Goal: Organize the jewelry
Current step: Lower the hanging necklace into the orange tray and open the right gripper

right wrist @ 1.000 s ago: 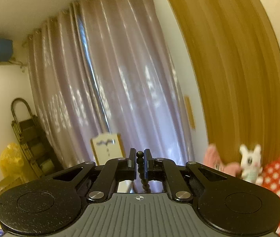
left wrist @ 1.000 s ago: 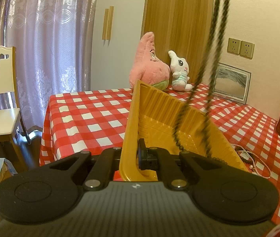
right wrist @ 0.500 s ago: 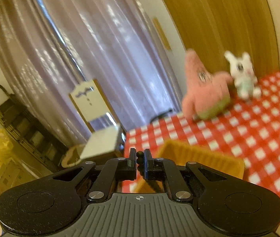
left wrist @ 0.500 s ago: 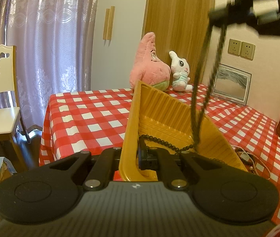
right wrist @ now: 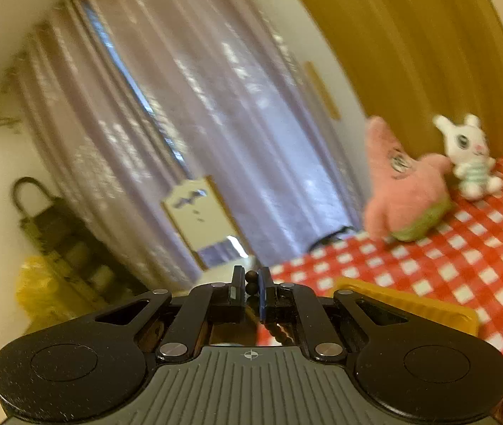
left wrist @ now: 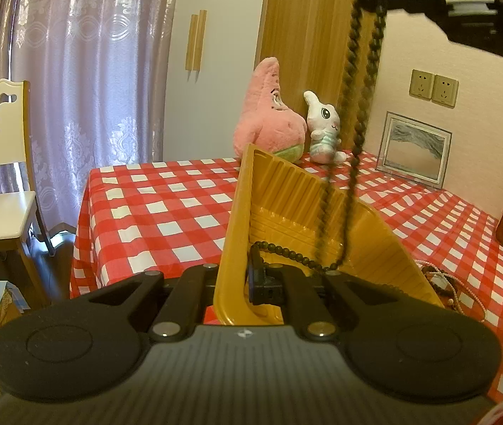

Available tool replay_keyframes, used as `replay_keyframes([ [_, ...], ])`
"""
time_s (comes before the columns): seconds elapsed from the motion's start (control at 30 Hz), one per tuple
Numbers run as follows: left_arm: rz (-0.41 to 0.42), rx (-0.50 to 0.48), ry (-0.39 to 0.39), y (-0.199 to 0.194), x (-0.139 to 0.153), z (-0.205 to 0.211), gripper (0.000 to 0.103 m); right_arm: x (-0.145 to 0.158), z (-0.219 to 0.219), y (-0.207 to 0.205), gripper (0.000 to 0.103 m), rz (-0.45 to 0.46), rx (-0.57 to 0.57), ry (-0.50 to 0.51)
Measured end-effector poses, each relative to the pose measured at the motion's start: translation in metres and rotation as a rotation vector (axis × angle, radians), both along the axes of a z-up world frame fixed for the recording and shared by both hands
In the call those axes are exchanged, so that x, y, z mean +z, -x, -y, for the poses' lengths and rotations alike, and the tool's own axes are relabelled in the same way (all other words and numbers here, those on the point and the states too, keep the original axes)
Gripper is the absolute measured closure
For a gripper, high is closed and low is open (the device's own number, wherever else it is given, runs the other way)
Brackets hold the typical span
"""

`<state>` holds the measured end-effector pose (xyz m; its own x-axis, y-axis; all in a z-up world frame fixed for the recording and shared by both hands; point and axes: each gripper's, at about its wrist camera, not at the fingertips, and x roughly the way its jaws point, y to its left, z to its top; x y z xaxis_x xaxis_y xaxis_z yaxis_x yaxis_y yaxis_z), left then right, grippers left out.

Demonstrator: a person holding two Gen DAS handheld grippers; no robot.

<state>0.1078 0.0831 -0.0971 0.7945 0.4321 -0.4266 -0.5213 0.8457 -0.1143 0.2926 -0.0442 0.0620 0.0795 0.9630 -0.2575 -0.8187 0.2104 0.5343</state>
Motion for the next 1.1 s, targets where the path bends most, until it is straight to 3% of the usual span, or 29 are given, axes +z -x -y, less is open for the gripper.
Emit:
replay_keyframes([
  [0.07,0.001,0.002,0.001,0.0,-0.001,-0.001,0.098,-0.012,0.0,0.001,0.096,-0.022,0.004,0.033],
  [0.27,-0.003,0.006,0.006,0.0,-0.001,-0.002,0.098,-0.092,-0.002,-0.008,0.096,-0.179,-0.098,0.301],
  [0.4,-0.007,0.007,0.004,0.0,-0.001,-0.001,0.098,-0.121,0.001,-0.009,0.096,-0.215,-0.133,0.364],
  [0.53,-0.01,0.009,0.005,0.0,0.0,-0.001,0.098,-0.129,0.002,-0.008,0.095,-0.179,-0.152,0.407],
  [0.57,-0.01,0.009,0.005,0.0,0.0,-0.001,0.098,-0.129,0.003,-0.005,0.09,-0.152,-0.158,0.421],
  [0.6,-0.01,0.01,0.006,0.0,0.0,-0.001,0.098,-0.131,0.005,0.0,0.083,-0.129,-0.16,0.432],
  [0.63,-0.01,0.011,0.007,0.0,0.0,-0.001,0.098,-0.132,0.007,0.004,0.059,-0.104,-0.164,0.444],
  [0.67,-0.01,0.012,0.008,0.0,0.0,-0.001,0.098,-0.134,0.011,0.01,0.046,-0.085,-0.17,0.444],
  [0.83,-0.013,0.015,0.01,0.0,-0.001,-0.002,0.098,-0.134,0.028,0.029,0.046,-0.002,-0.186,0.449],
  [1.1,-0.015,0.015,0.007,0.0,-0.001,-0.003,0.098,-0.127,0.076,0.035,0.046,0.013,-0.273,0.43],
])
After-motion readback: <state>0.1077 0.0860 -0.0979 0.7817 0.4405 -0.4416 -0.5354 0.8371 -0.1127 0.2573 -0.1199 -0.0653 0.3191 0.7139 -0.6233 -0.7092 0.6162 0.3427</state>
